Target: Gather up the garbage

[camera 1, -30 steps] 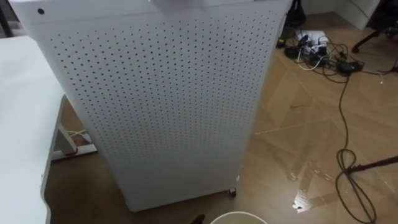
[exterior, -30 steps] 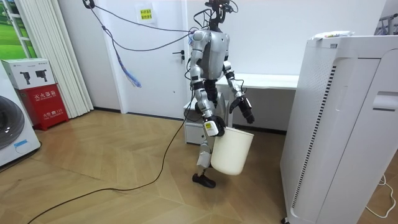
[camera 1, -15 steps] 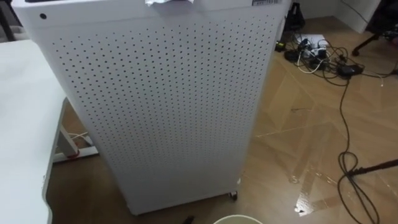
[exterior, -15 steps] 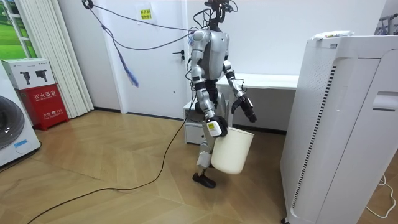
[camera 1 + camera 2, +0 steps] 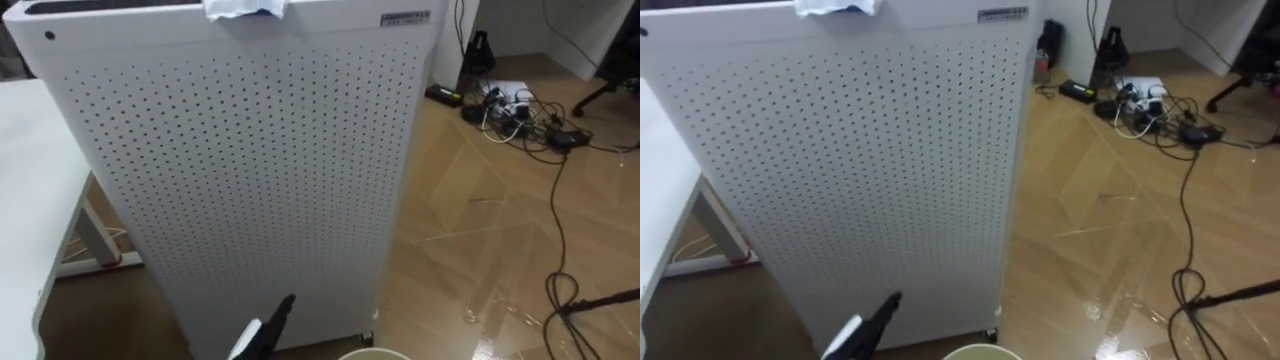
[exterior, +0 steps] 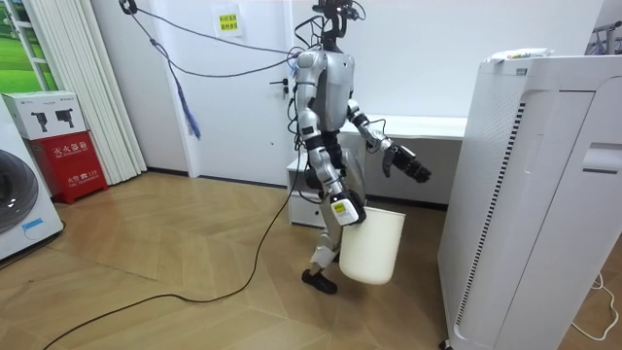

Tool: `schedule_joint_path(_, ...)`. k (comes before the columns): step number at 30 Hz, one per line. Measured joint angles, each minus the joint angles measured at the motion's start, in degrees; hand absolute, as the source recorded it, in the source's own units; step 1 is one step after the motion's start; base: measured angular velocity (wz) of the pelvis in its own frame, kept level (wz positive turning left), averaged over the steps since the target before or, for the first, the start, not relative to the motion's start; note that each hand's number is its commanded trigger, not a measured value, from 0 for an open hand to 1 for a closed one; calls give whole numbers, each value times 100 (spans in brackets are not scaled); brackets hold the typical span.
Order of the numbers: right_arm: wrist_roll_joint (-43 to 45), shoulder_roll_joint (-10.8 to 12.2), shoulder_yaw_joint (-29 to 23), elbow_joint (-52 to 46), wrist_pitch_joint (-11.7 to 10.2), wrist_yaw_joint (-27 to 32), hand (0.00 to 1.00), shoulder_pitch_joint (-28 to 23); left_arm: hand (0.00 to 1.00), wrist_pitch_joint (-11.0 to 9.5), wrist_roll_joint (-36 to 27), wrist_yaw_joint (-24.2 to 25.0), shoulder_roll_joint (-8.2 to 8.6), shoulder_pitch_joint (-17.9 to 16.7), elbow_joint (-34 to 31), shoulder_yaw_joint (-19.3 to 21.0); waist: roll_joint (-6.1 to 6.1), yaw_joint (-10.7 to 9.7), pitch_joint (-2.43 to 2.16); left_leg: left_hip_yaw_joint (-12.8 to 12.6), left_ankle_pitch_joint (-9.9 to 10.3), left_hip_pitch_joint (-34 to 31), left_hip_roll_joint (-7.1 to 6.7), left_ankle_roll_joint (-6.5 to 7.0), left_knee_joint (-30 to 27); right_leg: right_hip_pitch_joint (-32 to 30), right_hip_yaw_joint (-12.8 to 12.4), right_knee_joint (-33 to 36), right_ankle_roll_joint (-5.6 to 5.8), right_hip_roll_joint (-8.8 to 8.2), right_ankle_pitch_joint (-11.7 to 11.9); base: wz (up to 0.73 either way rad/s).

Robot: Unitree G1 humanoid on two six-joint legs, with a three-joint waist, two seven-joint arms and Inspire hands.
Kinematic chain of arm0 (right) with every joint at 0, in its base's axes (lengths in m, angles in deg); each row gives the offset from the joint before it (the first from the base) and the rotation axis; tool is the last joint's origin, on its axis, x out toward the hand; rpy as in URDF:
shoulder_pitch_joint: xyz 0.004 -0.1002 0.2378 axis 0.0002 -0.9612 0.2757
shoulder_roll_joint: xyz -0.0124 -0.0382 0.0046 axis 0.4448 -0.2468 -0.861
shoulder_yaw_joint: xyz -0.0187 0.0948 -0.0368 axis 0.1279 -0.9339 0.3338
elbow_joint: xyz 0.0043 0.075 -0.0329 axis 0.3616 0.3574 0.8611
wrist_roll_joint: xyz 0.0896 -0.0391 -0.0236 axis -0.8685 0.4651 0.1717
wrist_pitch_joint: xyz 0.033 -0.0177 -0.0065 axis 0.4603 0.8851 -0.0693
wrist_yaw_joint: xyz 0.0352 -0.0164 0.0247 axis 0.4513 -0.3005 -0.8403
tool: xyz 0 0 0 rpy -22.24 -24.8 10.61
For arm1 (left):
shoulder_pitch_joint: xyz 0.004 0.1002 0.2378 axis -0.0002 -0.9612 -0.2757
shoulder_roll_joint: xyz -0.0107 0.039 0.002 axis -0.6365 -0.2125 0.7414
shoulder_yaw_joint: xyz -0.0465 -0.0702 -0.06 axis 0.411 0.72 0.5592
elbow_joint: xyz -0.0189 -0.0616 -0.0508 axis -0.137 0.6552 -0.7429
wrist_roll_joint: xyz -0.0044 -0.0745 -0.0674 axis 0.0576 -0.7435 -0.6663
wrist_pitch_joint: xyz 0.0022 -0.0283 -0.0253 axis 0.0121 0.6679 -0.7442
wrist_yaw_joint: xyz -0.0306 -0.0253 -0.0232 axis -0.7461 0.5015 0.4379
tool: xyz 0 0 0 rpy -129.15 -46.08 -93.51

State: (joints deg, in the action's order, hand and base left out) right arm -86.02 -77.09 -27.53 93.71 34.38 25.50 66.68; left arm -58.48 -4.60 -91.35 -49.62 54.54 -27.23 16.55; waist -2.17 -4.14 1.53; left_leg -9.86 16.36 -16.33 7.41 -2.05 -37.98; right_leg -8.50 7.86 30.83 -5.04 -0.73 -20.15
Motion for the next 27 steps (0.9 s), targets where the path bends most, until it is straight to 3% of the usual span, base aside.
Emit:
schedule_joint_path(1,1,-1,5,18,0,3,100,0,0,-49,58,-73,-1,-1,-55,15,-3,31,1,68,-103,-6,-23,-50,300,11,14,-26,3,4,-1,0)
schedule_joint_path(3,66,49,19,58,1,20,100,-92,0,-108,330,-315,-60,-47,-124,22,-74,153,-61,118,-210,189,-118,8,717,168,9,-255,72,-8,14,0)
schedule_joint_path(9,136,58,0,27,11,-17,100,-246,0,-108,534,-748,-252,-259,-497,96,-81,153,-102,212,-221,633,-322,16,1118,665,34,-819,191,-65,106,5)
schedule_joint_path(15,129,32,0,-129,17,-52,100,-333,0,-266,543,-1140,-231,-263,-680,183,-37,183,-124,231,-221,879,-386,16,1363,887,7,-1046,225,-86,155,-3)
schedule_joint_path(19,221,19,-14,-255,9,-37,100,-493,0,-357,1098,-1488,-189,-264,-757,282,35,249,-148,240,-224,1004,-407,12,1522,1084,20,-1353,256,-60,273,-4)
schedule_joint_path(24,561,20,-78,-255,-3,-39,100,-566,0,-671,1377,-2234,-206,-281,-1337,631,65,302,-145,207,-249,1129,-482,52,1769,1196,22,-1617,305,-101,368,-3)
schedule_joint_path(27,559,22,-111,-225,-1,-40,100,-577,0,-691,1419,-2618,-266,-400,-1781,752,70,305,-141,231,-265,1254,-521,58,1933,1250,60,-1646,348,-117,392,0)
